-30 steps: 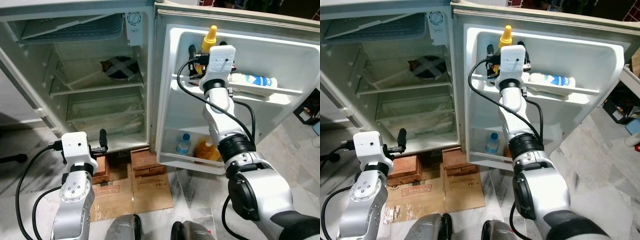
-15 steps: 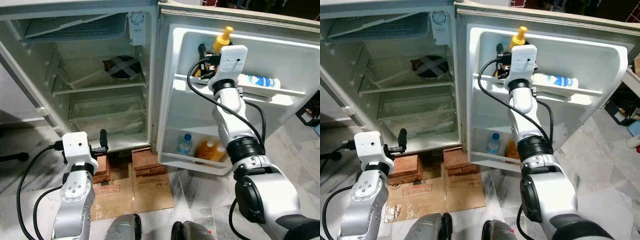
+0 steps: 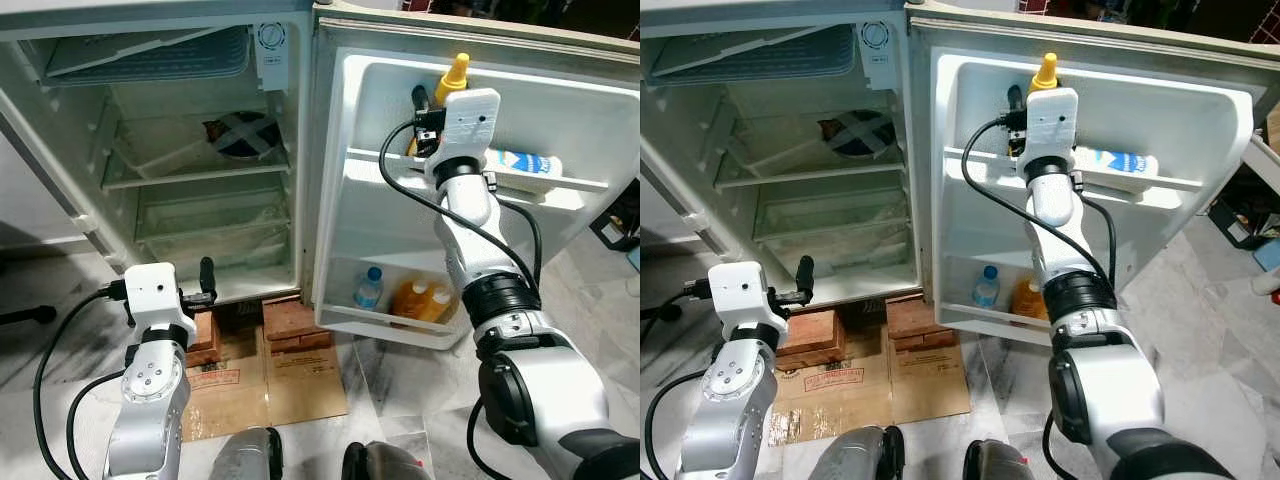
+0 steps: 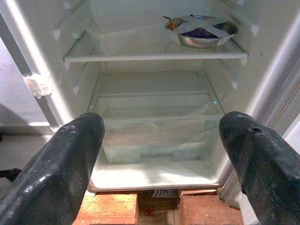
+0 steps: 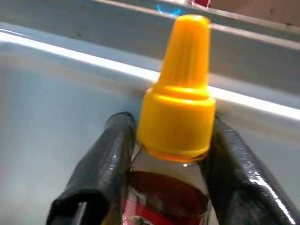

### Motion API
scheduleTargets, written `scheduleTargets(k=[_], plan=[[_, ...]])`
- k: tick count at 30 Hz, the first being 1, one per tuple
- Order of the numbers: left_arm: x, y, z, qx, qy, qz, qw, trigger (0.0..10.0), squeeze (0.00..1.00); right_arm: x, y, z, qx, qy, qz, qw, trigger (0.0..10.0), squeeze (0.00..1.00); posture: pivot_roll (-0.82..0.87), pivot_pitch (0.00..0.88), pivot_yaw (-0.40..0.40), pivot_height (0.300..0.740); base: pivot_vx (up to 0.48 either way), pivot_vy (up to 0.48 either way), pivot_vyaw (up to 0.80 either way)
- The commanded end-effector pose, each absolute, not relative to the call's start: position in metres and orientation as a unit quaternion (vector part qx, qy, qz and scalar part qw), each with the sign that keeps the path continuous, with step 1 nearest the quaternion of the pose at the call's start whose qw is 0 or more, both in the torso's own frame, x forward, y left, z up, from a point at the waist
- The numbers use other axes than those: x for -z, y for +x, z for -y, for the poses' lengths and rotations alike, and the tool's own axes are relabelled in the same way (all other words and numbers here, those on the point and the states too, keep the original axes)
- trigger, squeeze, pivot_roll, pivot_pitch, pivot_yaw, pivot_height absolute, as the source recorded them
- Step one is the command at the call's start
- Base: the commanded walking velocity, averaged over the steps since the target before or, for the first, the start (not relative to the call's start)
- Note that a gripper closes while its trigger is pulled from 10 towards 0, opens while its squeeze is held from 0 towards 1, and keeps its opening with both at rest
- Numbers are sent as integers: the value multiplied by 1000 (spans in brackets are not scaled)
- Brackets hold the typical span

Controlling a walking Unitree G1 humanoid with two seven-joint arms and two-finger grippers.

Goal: Restocking fridge

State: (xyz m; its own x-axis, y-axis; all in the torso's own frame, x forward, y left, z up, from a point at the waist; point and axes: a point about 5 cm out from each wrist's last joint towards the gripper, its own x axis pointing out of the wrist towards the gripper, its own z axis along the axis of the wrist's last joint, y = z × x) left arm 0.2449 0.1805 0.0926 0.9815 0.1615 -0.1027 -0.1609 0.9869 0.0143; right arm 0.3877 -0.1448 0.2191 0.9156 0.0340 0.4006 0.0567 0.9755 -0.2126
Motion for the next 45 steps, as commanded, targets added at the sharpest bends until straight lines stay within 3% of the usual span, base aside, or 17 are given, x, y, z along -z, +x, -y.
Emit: scheduleTargets(k=[1, 6, 9, 19, 21, 26, 31, 45], plan=[[-92, 245, -181, -83, 6, -52, 995, 10000, 0, -240, 383, 147, 0, -152, 263, 953, 0, 0, 104, 100, -23, 740, 0, 0, 0], [-92, 245, -182, -83, 7, -52, 995, 10000, 0, -246, 375, 136, -57, -226, 306, 923, 0, 0, 102, 102, -25, 740, 0, 0, 0], [-93, 245, -182, -84, 8, -51, 995, 10000, 0, -239, 364, 122, -136, -287, 334, 888, 0, 0, 102, 102, -27, 740, 0, 0, 0], [-93, 245, -183, -86, 9, -51, 995, 10000, 0, -194, 341, 100, -312, -327, 289, 844, 0, 0, 105, 101, -24, 740, 0, 0, 0], [-93, 246, -183, -85, 10, -51, 995, 10000, 0, -185, 335, 94, -344, -352, 285, 823, 0, 0, 105, 101, -24, 740, 0, 0, 0], [-94, 246, -184, -85, 12, -50, 995, 10000, 0, -184, 337, 96, -333, -401, 292, 802, 0, 0, 110, 100, -22, 740, 0, 0, 0], [-94, 245, -185, -87, 14, -50, 995, 10000, 0, -189, 355, 112, -306, -478, 240, 787, 0, 0, 111, 101, -24, 740, 0, 0, 0], [-91, 245, -182, -86, 11, -54, 995, 10000, 0, -204, 378, 150, -200, -519, 188, 809, 0, 0, 103, 97, -33, 740, 0, 0, 0]])
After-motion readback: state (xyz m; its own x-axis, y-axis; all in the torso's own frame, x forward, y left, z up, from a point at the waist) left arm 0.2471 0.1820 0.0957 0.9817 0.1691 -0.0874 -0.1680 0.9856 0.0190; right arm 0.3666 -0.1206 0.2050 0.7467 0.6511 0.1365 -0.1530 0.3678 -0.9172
